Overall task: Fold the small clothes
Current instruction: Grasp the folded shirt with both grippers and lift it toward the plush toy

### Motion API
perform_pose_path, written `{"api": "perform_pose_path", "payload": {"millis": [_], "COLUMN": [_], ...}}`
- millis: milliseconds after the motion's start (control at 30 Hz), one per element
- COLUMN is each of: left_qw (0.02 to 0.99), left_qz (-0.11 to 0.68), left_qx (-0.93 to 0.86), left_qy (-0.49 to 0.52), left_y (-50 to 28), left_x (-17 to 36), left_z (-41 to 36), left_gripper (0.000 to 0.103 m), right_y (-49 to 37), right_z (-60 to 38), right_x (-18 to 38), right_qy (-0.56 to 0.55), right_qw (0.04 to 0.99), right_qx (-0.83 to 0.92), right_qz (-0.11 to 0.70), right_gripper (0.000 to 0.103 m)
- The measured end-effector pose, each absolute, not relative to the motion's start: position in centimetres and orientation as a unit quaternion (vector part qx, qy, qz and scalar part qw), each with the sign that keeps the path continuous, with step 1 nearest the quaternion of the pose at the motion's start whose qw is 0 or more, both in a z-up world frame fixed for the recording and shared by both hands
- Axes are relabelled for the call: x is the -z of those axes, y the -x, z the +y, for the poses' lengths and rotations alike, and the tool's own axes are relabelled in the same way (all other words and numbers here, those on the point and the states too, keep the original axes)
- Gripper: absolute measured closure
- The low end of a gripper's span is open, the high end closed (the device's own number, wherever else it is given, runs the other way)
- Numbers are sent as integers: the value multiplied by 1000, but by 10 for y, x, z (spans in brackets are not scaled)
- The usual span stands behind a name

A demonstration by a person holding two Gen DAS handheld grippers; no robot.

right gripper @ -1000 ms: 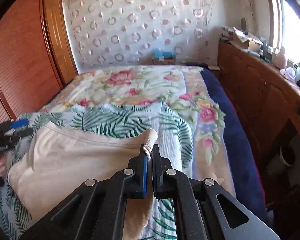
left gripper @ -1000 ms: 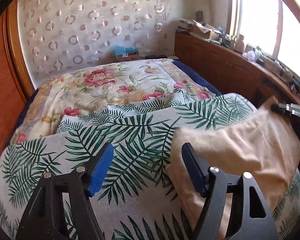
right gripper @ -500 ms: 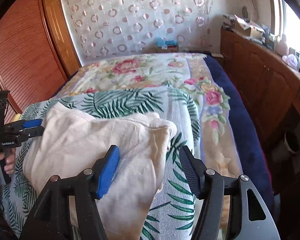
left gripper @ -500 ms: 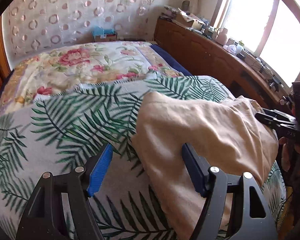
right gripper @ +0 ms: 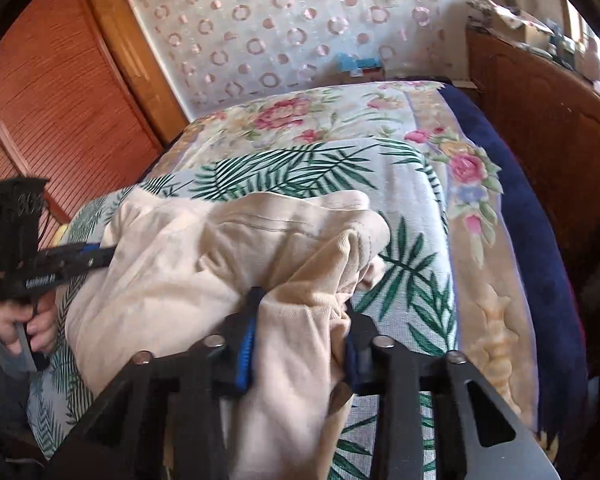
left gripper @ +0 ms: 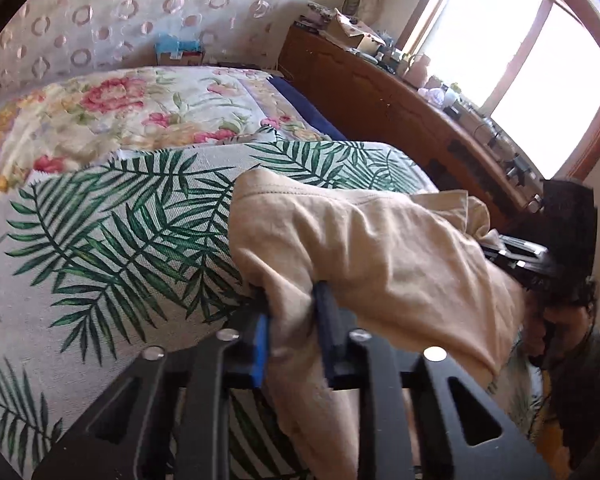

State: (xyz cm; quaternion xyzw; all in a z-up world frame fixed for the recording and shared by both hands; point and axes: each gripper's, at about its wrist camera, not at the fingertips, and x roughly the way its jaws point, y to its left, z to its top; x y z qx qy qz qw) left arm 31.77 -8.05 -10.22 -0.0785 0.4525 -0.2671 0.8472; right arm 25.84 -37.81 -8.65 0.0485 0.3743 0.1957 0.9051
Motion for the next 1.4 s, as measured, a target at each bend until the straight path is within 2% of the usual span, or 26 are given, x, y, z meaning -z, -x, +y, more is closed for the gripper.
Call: {"api": "perform_pose_path", "payload": {"millis": [100,333,533,867,1167,1400], "left_qw": [855,900,933,943,928,917], "left_qz": [433,342,305,284,272,295], "left_qx": [276,257,174,-10,-85,-93], "left_qy": [81,82,83,171,242,251], "left_y": [-310,-255,-220,-165,-140,-137], "left_x": [89,27,9,49,85,105], "left_z": [-77,-40,38,186,225,236], "left_gripper": [89,90,90,90,90,90], "right_y": [-258,-241,-266,-335,-390,-419], "right_z": [-382,-341,-262,-68,87,108], "right_x": [79,23,-5,-24,-13,8], "right_qy": [-47,15,65,173,261,247], "right_qw": [906,925,913,864,818,812], "right_qx": [-206,-247,-311,-420,-475,-481], "right_qz": [367,289,257,218,194,221], "right_gripper": [86,88,88,88,88,88]}}
